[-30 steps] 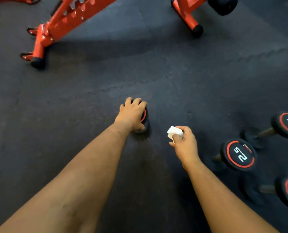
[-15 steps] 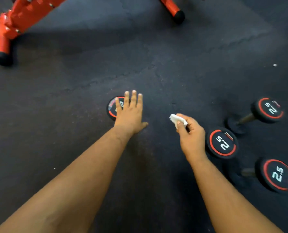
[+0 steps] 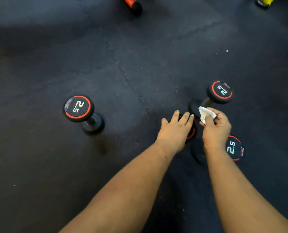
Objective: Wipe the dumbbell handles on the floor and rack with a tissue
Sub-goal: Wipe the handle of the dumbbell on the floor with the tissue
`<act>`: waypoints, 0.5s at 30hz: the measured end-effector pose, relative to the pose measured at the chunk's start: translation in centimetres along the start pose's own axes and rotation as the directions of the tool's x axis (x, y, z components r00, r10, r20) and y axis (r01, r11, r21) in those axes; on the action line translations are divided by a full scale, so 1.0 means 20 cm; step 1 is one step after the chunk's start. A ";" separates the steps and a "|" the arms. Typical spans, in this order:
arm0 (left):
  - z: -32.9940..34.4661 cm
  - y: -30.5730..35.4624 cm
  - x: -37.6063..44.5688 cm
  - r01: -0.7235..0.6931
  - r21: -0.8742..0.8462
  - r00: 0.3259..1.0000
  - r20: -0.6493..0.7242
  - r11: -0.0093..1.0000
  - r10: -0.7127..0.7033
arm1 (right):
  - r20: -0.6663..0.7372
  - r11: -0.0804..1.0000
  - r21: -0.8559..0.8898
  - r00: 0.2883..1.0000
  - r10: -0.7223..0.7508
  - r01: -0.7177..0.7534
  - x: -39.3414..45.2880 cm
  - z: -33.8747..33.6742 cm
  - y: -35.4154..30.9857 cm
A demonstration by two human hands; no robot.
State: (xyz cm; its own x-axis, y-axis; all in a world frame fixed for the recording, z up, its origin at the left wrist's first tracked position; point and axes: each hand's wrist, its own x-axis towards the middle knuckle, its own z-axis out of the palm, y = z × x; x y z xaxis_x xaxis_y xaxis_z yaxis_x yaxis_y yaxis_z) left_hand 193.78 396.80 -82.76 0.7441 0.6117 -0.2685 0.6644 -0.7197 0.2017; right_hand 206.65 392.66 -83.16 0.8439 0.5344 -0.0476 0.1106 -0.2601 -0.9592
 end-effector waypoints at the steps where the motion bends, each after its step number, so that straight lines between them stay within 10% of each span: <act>1: 0.00 -0.01 0.00 -0.004 0.028 1.000 -0.024 1.000 0.005 | -0.009 1.000 0.009 1.000 0.022 -0.022 -0.01 -0.01 0.03; 8: 0.01 -0.30 -0.20 0.163 -0.224 0.982 -0.056 0.961 -0.180 | 0.210 0.990 -0.127 0.977 -0.032 0.059 -0.19 0.13 0.17; 15: 0.40 -0.73 -0.61 0.405 -0.498 0.898 0.058 0.766 -0.437 | 0.599 0.860 -0.286 0.779 -0.184 0.423 -0.57 0.41 0.30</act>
State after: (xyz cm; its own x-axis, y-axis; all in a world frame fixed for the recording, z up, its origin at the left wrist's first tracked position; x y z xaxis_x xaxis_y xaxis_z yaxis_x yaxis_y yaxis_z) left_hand 174.33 397.23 -90.00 0.3737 0.8444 -0.3838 0.8456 -0.1400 0.5152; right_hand 193.39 391.56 -90.74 0.3230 0.9460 -0.0274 0.6019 -0.2276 -0.7654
